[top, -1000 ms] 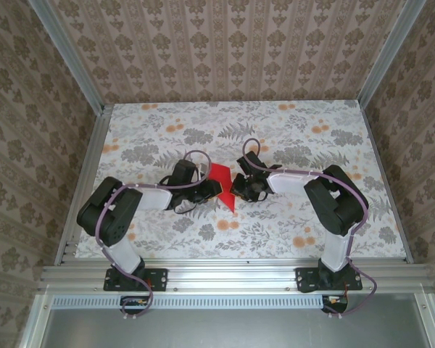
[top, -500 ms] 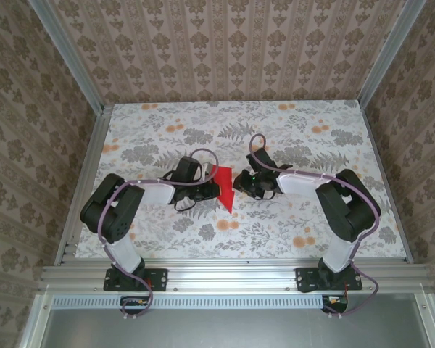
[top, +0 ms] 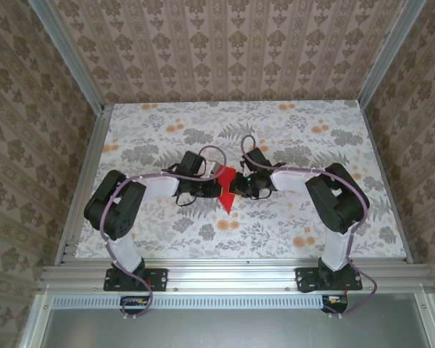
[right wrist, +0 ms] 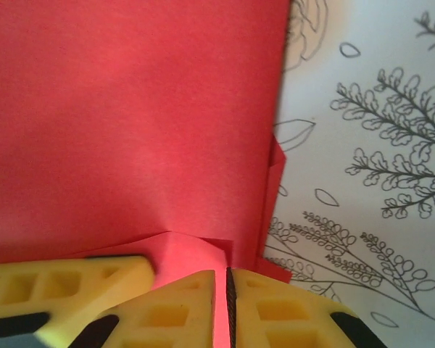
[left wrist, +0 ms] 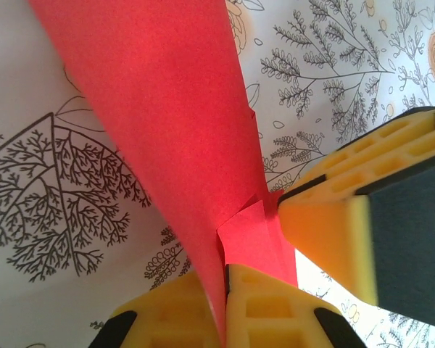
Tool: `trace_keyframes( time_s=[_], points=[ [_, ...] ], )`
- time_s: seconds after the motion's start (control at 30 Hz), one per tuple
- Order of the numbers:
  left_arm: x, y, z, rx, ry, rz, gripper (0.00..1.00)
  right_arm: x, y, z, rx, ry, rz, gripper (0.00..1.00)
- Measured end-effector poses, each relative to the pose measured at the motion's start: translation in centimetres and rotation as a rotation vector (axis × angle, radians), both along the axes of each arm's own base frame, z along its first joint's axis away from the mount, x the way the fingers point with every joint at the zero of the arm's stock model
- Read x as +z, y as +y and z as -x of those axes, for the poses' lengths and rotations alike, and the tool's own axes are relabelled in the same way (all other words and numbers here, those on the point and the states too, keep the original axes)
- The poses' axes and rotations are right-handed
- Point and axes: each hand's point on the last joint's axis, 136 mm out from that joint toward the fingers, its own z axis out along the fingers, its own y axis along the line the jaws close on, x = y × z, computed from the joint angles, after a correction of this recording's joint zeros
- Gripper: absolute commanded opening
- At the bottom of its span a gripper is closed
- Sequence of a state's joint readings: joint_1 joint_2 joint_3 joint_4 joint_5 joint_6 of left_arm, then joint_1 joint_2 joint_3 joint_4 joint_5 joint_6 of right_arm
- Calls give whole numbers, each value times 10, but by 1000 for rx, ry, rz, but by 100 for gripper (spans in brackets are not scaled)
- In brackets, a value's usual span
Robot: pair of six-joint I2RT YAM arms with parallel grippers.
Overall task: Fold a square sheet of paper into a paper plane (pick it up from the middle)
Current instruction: Fold the wing for the fifth time at the center of the table.
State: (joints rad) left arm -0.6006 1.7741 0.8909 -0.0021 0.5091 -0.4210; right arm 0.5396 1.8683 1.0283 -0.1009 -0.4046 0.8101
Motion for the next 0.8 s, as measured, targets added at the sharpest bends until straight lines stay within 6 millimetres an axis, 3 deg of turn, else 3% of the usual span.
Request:
trace_keyframes(
  time_s=[0.13, 0.27, 0.43, 0.8],
  points=[
    [1, -1, 0, -3, -4, 2, 9, -7, -1, 1, 0, 16, 9, 15],
    [3, -3, -1, 5, 3, 21, 28, -9, -1, 1, -7, 24, 8, 16],
    [9, -10, -6, 38, 0, 82, 41, -9, 4, -1, -62, 42, -10, 16],
    [4, 9, 6, 156, -11, 134, 33, -11, 15, -1, -236, 64, -55, 15]
  ],
)
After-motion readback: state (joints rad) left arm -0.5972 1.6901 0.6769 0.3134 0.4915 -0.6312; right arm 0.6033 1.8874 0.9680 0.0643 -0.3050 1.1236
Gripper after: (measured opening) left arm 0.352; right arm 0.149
